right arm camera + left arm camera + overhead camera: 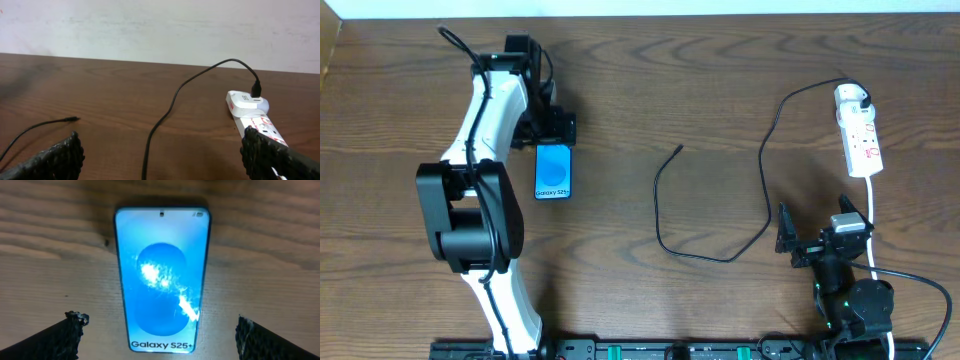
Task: Plug charger to phone and switch on socket
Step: 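Lower the left gripper and close it on the phone's bottom edge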
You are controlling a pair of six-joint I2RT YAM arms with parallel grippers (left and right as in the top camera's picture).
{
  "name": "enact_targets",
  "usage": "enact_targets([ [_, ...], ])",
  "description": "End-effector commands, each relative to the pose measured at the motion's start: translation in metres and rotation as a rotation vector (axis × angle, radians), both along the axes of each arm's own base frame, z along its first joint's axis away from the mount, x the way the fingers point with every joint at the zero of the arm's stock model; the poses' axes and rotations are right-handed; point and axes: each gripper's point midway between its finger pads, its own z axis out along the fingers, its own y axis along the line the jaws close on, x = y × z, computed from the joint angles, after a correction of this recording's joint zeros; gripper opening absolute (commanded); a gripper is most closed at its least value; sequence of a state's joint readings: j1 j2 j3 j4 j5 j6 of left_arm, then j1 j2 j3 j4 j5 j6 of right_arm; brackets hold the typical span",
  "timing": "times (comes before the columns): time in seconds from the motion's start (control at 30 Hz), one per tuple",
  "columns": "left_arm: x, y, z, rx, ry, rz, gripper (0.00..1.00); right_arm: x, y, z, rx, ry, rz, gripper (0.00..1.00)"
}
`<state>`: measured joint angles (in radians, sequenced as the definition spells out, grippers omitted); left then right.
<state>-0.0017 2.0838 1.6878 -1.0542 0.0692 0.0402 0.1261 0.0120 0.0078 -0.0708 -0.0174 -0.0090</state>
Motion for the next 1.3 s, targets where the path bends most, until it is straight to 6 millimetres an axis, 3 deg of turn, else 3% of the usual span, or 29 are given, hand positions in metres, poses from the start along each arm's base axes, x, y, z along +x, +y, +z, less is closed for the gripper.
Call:
enact_targets([
  [0.0,-0.008,-0.001,-0.02,-0.007,0.035,0.039,0.98,0.0,0.0,-0.001,-0.008,0.0,-0.002,0.99],
  [0.4,-0.017,-0.005,-0.05,-0.029,0.033,0.065,0.98,0.0,0.0,-0.001,-0.008,-0.001,-0.002,0.99],
  [0.9,-0.02,-0.01,-0.062,-0.028,0.028,0.055,0.98,0.0,0.0,-0.001,-0.008,-0.001,-0.002,0.99],
  [1.1,-0.027,-0.006,-0.086,-0.009,0.009,0.055,0.98,0.0,0.0,-0.001,-0.008,-0.001,-0.002,0.99],
  [1.27,-0.032,-0.006,-0.091,-0.009,0.016,0.055,0.98,0.0,0.0,-0.001,-0.008,-0.001,-0.002,0.99],
])
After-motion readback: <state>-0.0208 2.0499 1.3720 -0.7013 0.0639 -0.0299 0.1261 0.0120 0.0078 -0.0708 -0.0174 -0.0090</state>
